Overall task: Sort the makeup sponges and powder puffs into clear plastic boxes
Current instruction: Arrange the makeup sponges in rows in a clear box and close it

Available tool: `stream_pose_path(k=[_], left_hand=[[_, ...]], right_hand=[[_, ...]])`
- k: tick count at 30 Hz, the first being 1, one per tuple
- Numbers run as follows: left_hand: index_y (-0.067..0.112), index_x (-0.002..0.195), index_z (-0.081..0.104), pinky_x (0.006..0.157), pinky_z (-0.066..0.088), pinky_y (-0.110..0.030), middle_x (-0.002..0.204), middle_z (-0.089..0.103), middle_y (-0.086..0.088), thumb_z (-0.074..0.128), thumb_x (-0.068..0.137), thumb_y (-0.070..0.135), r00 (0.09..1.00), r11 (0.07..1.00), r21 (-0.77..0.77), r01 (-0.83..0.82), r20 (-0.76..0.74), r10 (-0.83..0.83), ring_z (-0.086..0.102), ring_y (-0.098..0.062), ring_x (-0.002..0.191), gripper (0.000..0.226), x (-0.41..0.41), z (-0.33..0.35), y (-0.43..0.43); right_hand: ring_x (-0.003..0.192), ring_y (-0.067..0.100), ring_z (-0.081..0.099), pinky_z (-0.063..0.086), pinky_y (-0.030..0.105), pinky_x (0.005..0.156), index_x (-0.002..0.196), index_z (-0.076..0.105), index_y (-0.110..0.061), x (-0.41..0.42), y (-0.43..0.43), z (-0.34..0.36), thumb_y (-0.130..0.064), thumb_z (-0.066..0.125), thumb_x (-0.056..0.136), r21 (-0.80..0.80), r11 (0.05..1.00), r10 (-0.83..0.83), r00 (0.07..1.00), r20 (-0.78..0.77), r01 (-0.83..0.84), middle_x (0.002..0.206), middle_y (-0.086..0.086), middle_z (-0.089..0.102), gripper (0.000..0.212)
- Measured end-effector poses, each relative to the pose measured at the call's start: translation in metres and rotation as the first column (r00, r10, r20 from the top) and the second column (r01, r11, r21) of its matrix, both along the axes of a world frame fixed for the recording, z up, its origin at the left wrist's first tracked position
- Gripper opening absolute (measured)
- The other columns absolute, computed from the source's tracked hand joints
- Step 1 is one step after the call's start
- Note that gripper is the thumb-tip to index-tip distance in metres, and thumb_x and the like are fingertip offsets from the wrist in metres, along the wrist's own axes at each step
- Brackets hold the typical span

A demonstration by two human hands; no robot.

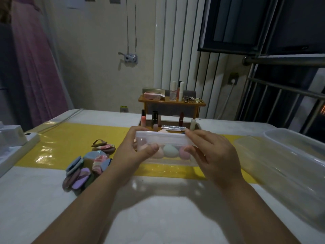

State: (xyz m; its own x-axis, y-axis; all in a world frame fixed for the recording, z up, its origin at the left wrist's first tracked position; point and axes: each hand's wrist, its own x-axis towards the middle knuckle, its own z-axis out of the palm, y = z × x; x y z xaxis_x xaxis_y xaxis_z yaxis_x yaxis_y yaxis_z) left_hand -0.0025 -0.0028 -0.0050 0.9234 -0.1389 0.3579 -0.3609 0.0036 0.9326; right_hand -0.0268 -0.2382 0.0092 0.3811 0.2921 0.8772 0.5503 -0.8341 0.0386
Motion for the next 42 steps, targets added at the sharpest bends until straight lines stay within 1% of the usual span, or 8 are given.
stream_pose_path(k=[3,8,13,16,24,30,37,42], left_hand=[[0.036,0.115,0.055,0.069,0.055,-0.021,0.107,0.065,0.009,0.074,0.057,0.059,0.999,1.0,-0.016,-0.019,0.026,0.019,0.068,-0.009,0.094,0.065,-0.002,0.001,-0.002],[0.035,0.124,0.051,0.069,0.054,-0.017,0.113,0.063,0.009,0.079,0.047,0.072,0.999,1.0,-0.017,0.019,0.026,-0.019,0.067,-0.003,0.094,0.09,-0.003,0.003,-0.002],[0.052,0.12,0.049,0.078,0.054,-0.022,0.137,0.047,0.014,0.06,0.072,0.034,0.997,0.994,-0.084,0.069,-0.029,-0.072,0.059,-0.008,0.111,0.053,0.0,0.007,-0.001],[0.041,0.125,0.053,0.069,0.054,-0.02,0.118,0.06,0.023,0.058,0.072,0.03,0.999,0.995,-0.087,0.043,-0.005,-0.043,0.065,-0.004,0.098,0.054,-0.001,0.006,-0.003],[0.038,0.124,0.058,0.068,0.052,-0.017,0.118,0.06,0.004,0.06,0.065,0.052,0.996,1.0,-0.012,0.019,0.085,-0.017,0.066,-0.006,0.091,0.061,-0.005,0.005,-0.005],[0.048,0.116,0.06,0.075,0.053,-0.031,0.12,0.059,-0.008,0.06,0.07,0.053,0.994,0.999,0.049,0.0,0.111,-0.006,0.064,-0.026,0.102,0.047,0.001,-0.001,-0.006],[0.046,0.111,0.056,0.068,0.05,-0.027,0.109,0.062,-0.005,0.051,0.072,0.057,0.97,0.985,0.104,-0.139,0.215,0.114,0.066,-0.022,0.092,0.041,-0.004,-0.002,-0.009],[0.059,0.107,0.053,0.07,0.053,-0.032,0.111,0.062,-0.001,0.05,0.071,0.06,0.968,0.975,0.155,-0.16,0.221,0.123,0.065,-0.021,0.095,0.036,-0.003,-0.006,-0.01]], right_hand=[[0.083,0.025,0.068,0.048,0.035,0.067,0.117,0.073,-0.008,0.001,0.004,0.0,-0.035,0.055,0.098,-0.017,1.0,-0.021,0.995,0.1,0.023,0.103,0.008,0.074,0.037],[0.086,0.022,0.067,0.047,0.033,0.068,0.115,0.074,-0.01,0.0,0.006,0.002,-0.037,0.055,0.098,0.013,1.0,-0.012,0.996,0.093,0.011,0.102,0.006,0.075,0.037],[0.093,0.019,0.062,0.04,0.027,0.077,0.114,0.073,-0.011,-0.005,0.011,0.005,-0.038,0.057,0.093,0.074,0.997,-0.034,0.999,-0.002,0.034,0.103,0.004,0.073,0.038],[0.097,0.021,0.062,0.043,0.033,0.079,0.112,0.073,-0.013,-0.008,0.015,0.008,-0.035,0.06,0.089,0.06,0.997,-0.041,0.999,-0.023,0.043,0.106,0.003,0.071,0.034],[0.091,0.022,0.064,0.045,0.033,0.073,0.117,0.073,-0.016,-0.012,0.036,0.012,-0.045,0.062,0.092,-0.039,0.999,-0.034,0.999,-0.008,0.034,0.103,0.003,0.072,0.039],[0.088,0.021,0.067,0.05,0.035,0.069,0.119,0.072,-0.013,-0.01,0.041,0.012,-0.046,0.063,0.093,-0.071,0.997,-0.011,0.999,0.031,0.013,0.102,0.004,0.074,0.043],[0.085,0.024,0.067,0.049,0.036,0.066,0.118,0.072,-0.008,-0.011,0.05,0.012,-0.035,0.053,0.102,-0.153,0.987,-0.026,0.99,0.136,0.047,0.101,0.008,0.074,0.037],[0.061,0.023,0.062,0.045,0.035,0.056,0.084,0.075,-0.009,-0.01,0.045,0.011,-0.023,0.059,0.099,-0.09,0.995,-0.025,0.979,0.203,0.044,0.074,0.006,0.071,0.026]])
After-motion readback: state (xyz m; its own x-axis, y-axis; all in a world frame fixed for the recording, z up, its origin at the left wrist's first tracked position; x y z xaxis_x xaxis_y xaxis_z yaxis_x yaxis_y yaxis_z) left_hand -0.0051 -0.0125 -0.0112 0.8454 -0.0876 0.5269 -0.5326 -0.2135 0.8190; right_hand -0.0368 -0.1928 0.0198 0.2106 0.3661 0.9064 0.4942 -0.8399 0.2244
